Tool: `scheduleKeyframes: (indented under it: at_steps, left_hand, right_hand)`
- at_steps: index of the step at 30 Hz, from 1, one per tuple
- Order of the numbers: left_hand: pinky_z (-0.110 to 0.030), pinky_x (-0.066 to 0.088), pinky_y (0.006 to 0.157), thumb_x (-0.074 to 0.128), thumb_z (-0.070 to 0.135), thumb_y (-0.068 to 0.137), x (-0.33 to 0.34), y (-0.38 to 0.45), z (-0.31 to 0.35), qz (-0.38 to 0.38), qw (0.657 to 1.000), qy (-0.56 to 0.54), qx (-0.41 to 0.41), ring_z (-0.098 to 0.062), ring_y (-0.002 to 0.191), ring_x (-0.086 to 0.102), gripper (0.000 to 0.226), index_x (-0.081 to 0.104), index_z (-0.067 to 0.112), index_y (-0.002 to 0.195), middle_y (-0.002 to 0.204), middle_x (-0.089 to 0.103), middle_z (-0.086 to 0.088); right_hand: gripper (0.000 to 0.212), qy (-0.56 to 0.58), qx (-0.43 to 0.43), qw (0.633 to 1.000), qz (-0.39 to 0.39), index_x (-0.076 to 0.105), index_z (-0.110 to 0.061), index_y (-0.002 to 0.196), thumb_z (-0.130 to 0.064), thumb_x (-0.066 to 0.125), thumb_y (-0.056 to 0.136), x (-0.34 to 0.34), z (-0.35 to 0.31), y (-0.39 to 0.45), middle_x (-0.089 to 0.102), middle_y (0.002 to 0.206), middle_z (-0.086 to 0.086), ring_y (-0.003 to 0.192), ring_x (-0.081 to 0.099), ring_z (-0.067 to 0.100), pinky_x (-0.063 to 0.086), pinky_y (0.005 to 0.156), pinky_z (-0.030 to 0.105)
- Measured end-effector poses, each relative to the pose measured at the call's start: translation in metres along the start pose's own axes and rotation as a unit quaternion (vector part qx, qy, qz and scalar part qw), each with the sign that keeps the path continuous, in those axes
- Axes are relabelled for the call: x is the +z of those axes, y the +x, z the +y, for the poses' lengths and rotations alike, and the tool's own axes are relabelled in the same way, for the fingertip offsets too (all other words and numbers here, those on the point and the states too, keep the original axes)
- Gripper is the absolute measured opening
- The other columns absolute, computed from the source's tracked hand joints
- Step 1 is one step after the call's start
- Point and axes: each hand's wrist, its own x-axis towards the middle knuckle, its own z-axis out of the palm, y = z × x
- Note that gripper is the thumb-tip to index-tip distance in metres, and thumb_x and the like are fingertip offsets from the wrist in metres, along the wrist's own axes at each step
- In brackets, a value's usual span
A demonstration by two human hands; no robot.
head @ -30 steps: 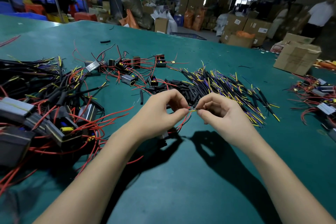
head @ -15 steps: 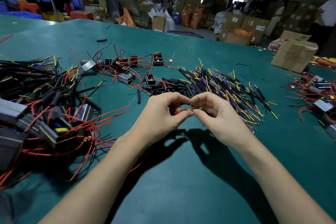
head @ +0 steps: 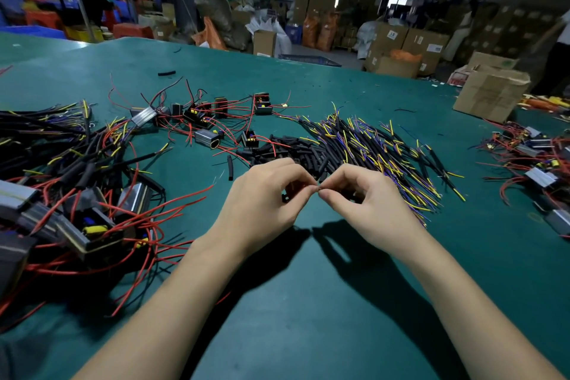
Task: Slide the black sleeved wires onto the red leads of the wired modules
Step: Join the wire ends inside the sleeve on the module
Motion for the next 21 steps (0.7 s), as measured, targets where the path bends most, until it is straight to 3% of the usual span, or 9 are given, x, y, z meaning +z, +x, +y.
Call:
scheduleKeyframes:
  at_steps: [4,6,8,12,15,18,21]
  left_hand:
    - [-0.035,0.049,0.063,0.058,0.030,0.088,0.000,-0.003,0.003,-0.007,0.997,0.072,0.014,-0.015,0.073,0.061,0.014,0.067,0.019,0.086,0.080,0.064,0.007]
    - [-0.037,0.049,0.064,0.059,0.028,0.090,0.001,-0.003,0.004,-0.022,0.994,0.105,0.015,-0.020,0.076,0.062,0.012,0.065,0.018,0.089,0.084,0.064,0.006]
    - [-0.038,0.048,0.067,0.059,0.027,0.091,0.003,-0.004,0.004,-0.039,0.992,0.123,0.003,-0.022,0.080,0.062,0.011,0.063,0.018,0.090,0.086,0.064,0.005]
    - [-0.030,0.043,0.072,0.056,0.035,0.091,0.009,-0.004,0.006,-0.053,0.989,0.084,-0.112,-0.012,0.085,0.057,0.013,0.061,0.024,0.088,0.088,0.064,0.009]
    - [-0.033,0.048,0.076,0.054,0.038,0.091,0.010,-0.001,0.004,-0.107,0.973,0.052,-0.198,-0.017,0.086,0.059,0.021,0.063,0.020,0.085,0.084,0.066,0.006]
    - [-0.039,0.051,0.076,0.055,0.036,0.091,0.006,0.002,0.002,-0.141,0.964,0.003,-0.226,-0.022,0.076,0.059,0.025,0.063,0.015,0.081,0.077,0.066,-0.002]
    - [-0.036,0.049,0.071,0.057,0.041,0.089,0.002,0.004,0.002,-0.144,0.959,-0.036,-0.243,-0.017,0.063,0.052,0.030,0.062,0.013,0.080,0.075,0.066,-0.003]
  right_hand:
    - [0.013,-0.064,-0.014,0.998,0.011,0.065,-0.019,0.075,-0.010,0.069,0.084,-0.001,-0.004,-0.001,0.064,0.066,-0.006,0.061,0.057,0.013,0.046,0.060,0.027]
    - [0.010,-0.146,-0.022,0.989,0.007,0.065,-0.020,0.077,-0.017,0.068,0.085,0.000,-0.005,-0.002,0.062,0.068,-0.007,0.064,0.055,0.017,0.047,0.062,0.035]
    - [0.006,-0.249,-0.030,0.968,0.008,0.064,-0.022,0.082,-0.024,0.065,0.087,0.002,-0.008,-0.005,0.062,0.077,-0.008,0.071,0.054,0.017,0.044,0.064,0.034]
    - [0.008,-0.374,-0.059,0.925,0.015,0.059,-0.021,0.090,-0.027,0.054,0.093,0.009,-0.015,-0.007,0.061,0.091,-0.002,0.089,0.056,0.024,0.035,0.073,0.034]
    - [0.009,-0.380,-0.057,0.923,0.001,0.057,-0.022,0.092,-0.027,0.050,0.095,0.011,-0.015,-0.007,0.060,0.093,-0.004,0.092,0.056,0.021,0.034,0.075,0.033]
    - [0.005,-0.316,-0.048,0.947,0.018,0.060,-0.020,0.087,-0.023,0.058,0.091,0.011,-0.015,-0.008,0.062,0.087,-0.006,0.078,0.053,0.018,0.033,0.068,0.031]
    - [0.004,-0.286,-0.055,0.956,0.032,0.061,-0.020,0.085,-0.019,0.061,0.089,0.011,-0.014,-0.007,0.055,0.081,-0.012,0.065,0.039,0.010,0.027,0.065,0.026]
